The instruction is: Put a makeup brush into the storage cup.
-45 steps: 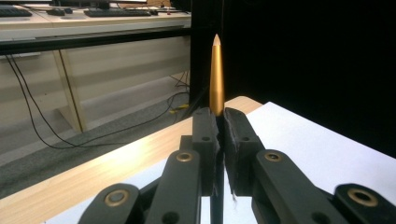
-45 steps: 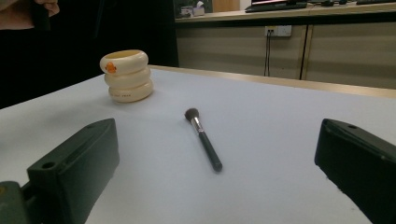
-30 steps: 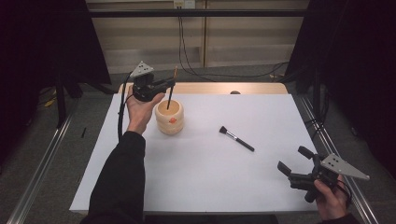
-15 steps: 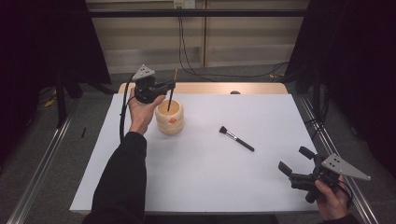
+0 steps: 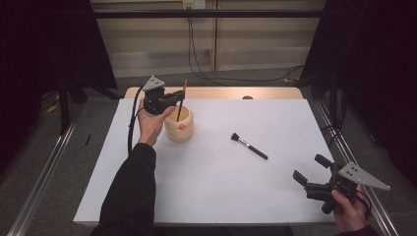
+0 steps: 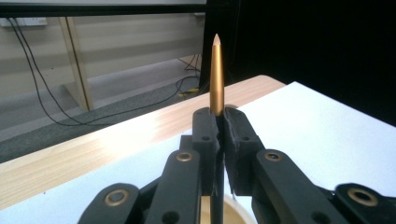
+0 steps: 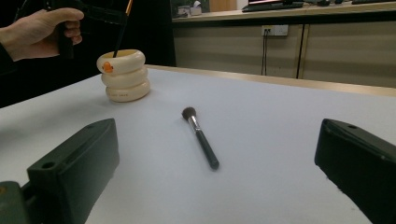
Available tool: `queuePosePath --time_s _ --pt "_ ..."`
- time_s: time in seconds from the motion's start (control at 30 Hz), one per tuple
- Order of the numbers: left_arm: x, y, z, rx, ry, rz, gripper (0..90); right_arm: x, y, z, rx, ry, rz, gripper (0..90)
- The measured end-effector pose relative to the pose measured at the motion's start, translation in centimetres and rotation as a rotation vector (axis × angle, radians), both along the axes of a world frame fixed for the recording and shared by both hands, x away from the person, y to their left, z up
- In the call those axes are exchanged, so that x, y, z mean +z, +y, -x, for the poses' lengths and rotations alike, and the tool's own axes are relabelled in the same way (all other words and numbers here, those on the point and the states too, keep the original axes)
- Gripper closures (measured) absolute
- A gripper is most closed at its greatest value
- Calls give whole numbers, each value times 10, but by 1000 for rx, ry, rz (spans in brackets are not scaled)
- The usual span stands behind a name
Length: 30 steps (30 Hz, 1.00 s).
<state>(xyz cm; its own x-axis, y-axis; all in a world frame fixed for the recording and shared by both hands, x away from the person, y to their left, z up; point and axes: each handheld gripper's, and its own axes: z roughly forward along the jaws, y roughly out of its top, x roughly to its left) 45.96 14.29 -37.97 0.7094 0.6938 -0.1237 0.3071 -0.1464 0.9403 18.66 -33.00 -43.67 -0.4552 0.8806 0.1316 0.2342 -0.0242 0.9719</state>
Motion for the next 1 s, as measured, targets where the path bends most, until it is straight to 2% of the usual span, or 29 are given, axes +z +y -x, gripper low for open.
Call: queuePosePath --time_s 0.03,0.07,0.1,0.13,0.2,0.23,0.3,0.37,0.47,0.63,0.7,1.0 --pt "-1 0 1 -6 -5 2 839 0 0 0 -1 -2 1 0" --pt "-2 1 2 -3 -8 -17 840 0 0 0 0 1 -2 0" --pt "-3 0 4 10 -2 -10 839 0 1 0 -5 -2 -8 0" --pt "-6 0 3 -6 -2 -1 840 0 1 0 -5 -1 -7 0" --pt "-9 1 4 11 6 -15 840 0 1 0 -2 -4 -5 0" --pt "-11 2 4 4 8 -5 840 0 1 0 -5 -3 -5 0" --pt "-14 3 4 0 12 -5 840 0 1 0 -5 -3 -4 0" --pt "-15 4 6 17 17 -13 839 0 1 0 -3 -5 0 0" --pt "-19 4 6 6 22 -7 839 0 0 0 4 0 6 0" --pt "-22 1 8 6 24 -22 839 0 0 0 4 0 7 0" --pt "-23 1 8 0 25 -12 839 0 0 0 6 -1 7 0" --pt "-28 3 9 9 38 -22 839 0 1 0 4 -1 5 0"
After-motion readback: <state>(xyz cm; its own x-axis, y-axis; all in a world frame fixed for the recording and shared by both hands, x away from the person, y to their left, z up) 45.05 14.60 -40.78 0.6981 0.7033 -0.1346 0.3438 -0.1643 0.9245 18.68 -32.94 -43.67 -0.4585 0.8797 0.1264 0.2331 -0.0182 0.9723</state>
